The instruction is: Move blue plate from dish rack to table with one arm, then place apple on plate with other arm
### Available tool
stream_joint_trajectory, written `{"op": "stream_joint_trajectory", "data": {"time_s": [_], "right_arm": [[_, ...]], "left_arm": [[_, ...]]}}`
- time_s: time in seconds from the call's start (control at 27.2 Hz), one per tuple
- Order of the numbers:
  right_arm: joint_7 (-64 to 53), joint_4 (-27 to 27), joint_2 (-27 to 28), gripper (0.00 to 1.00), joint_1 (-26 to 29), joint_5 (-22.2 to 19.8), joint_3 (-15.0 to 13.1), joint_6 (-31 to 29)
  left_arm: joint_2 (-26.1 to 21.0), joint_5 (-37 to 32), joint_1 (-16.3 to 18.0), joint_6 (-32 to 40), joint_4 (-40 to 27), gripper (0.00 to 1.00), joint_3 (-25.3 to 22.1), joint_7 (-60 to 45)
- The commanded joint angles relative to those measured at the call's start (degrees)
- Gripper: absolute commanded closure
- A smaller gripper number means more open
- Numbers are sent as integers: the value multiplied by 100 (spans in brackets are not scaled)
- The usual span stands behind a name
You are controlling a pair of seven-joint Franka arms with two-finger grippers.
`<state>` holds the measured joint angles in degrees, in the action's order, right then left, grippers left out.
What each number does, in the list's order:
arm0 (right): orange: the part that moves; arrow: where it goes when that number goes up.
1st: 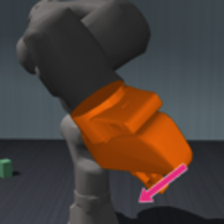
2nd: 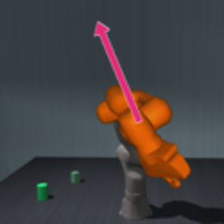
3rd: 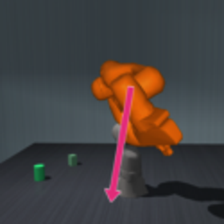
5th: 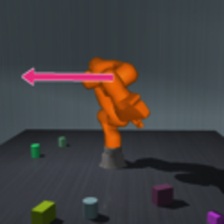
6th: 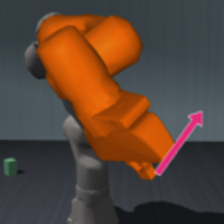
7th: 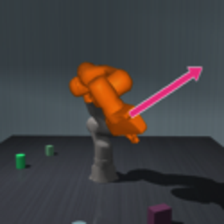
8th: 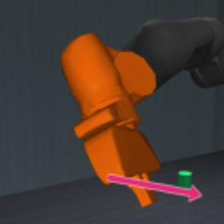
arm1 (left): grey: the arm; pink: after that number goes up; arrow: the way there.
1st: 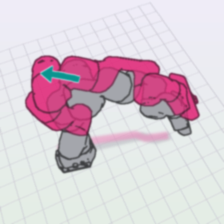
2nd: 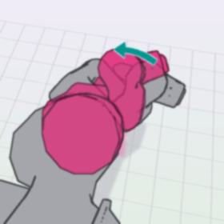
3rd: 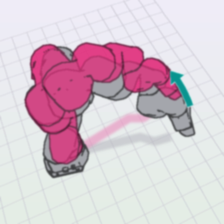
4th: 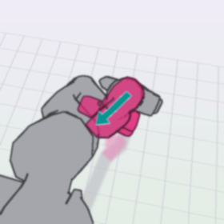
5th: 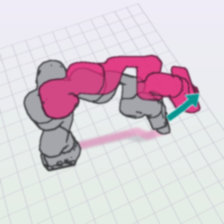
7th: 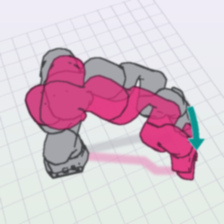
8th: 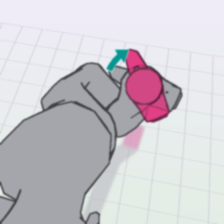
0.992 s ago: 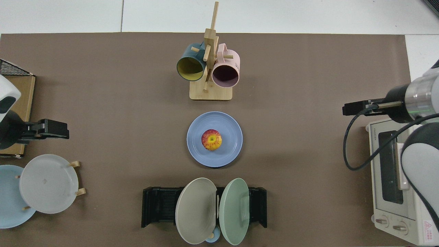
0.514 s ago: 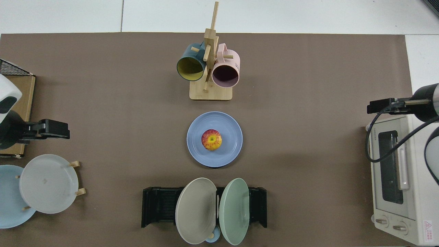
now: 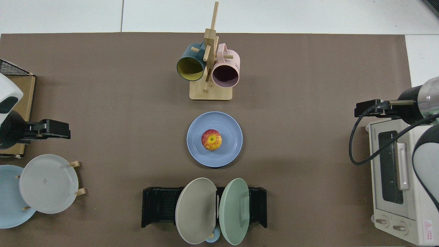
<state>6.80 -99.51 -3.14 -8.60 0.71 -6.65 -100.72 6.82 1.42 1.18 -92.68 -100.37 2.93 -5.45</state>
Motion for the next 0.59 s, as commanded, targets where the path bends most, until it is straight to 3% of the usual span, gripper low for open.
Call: {"op": "stream_joint_trajectory", "data": {"time_s": [0.0, 0.15, 0.55], "right_arm": [[103, 222, 173, 0, -2, -27, -29, 149], [24, 248, 164, 0, -81, 34, -231, 149], [32, 336, 138, 0, -28, 0, -232, 359]], "left_arm": [[12, -36, -39, -83, -44, 0, -12, 8], [12, -36, -39, -83, -44, 0, -12, 0], [4, -36, -48, -92, -44, 0, -3, -9]]}}
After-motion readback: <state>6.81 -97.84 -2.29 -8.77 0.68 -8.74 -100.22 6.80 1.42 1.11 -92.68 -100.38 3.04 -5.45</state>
